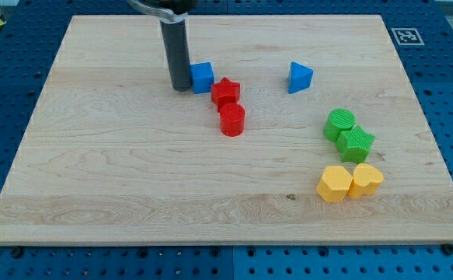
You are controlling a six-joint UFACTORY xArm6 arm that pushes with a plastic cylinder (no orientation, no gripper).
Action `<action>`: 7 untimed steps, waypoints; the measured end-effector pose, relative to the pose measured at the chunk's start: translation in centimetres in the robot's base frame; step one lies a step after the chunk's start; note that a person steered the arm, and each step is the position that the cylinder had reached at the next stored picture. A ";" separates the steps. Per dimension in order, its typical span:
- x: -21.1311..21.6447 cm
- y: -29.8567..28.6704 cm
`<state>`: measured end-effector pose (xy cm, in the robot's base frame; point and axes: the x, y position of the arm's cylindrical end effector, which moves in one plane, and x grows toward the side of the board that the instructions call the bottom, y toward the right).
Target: Move the triangle to the top left side of the cube
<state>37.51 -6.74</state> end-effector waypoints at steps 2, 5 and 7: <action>-0.5 2.3; -8.2 4.7; -2.8 24.1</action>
<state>34.71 17.32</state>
